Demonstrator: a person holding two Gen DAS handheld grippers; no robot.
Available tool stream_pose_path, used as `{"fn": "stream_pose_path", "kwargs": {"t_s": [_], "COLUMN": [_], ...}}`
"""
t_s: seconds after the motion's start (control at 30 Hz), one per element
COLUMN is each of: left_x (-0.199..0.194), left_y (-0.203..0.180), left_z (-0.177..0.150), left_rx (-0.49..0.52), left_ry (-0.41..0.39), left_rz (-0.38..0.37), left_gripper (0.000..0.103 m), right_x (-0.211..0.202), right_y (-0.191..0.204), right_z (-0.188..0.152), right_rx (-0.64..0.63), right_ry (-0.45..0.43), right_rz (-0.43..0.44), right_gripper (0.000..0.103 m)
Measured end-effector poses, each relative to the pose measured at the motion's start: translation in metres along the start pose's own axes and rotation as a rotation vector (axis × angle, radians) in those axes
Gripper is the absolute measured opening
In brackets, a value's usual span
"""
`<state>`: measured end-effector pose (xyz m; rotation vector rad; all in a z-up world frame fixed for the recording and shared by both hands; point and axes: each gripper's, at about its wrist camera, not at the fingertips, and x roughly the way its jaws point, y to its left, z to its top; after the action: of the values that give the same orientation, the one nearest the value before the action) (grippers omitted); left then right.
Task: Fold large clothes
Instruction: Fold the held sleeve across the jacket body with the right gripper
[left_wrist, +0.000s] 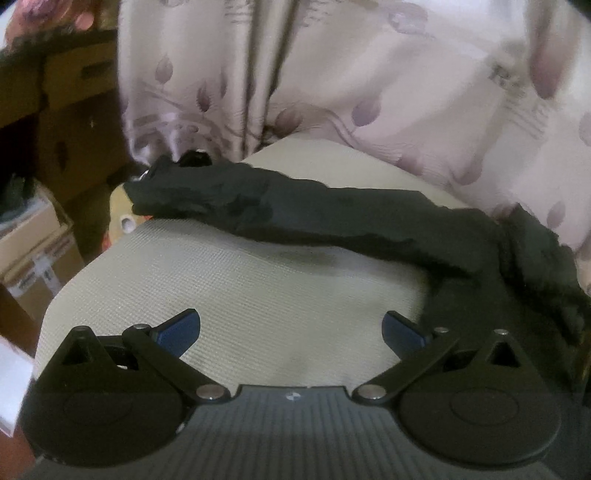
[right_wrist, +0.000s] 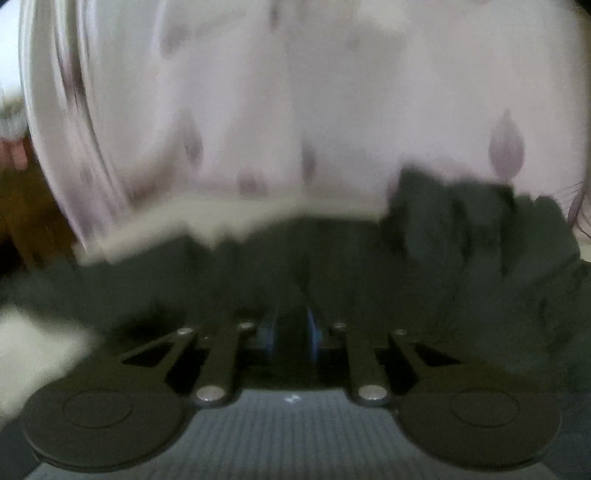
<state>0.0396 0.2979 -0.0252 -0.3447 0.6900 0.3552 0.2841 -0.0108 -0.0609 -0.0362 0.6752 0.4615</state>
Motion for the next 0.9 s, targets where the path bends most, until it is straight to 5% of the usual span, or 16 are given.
{"fn": "stream_pose_path", "kwargs": {"t_s": [0.07, 0.33, 0.53, 0.67, 0.7, 0.77, 0.8, 0.9], "left_x": [0.008, 0.042, 0.090, 0.107, 0.110, 0.117, 0.123, 0.117], "left_y": [0.013, 0.067, 0.097, 0.102, 0.101, 0.095, 0.091, 0.065], "left_z": [0.005, 0.044, 0.078, 0.093, 0.097, 0.104, 0.109, 0.126], "left_rx": [-0.039, -0.240, -0.376, -0.403, -0.400, -0.374, -0.362, -0.298], "left_ry": [0.007, -0.003, 0.071, 0.067, 0.062, 0.051, 0.083, 0.045], "left_rz": [0.003, -0.028, -0.011, -0.001, -0.004, 0.002, 0.002, 0.041], "left_gripper": [0.103, 0.097, 0.098, 0.101, 0.094, 0.041, 0.005, 0.005], "right_x": [0.023, 0.025, -0.015, -0.060, -0.071, -0.092, -0.104, -0.138], "right_y": [0.004, 0.003, -0.001, 0.006, 0.007, 0.008, 0.006, -0.014], "right_z": [-0.011, -0.002, -0.012, -0.031, -0.036, -0.047, -0.053, -0.071], "right_rx": [-0.023, -0.011, 0.104, 0.062, 0.043, 0.005, -0.001, 0.039], "right_ry": [0.098, 0.149, 0.023, -0.044, -0.050, -0.064, -0.075, -0.107], "right_rz": [-0.026, -0.019, 0.066, 0.151, 0.164, 0.154, 0.147, 0.139], "right_gripper": [0.011, 0.011, 0.015, 0.016, 0.016, 0.016, 0.016, 0.016]}}
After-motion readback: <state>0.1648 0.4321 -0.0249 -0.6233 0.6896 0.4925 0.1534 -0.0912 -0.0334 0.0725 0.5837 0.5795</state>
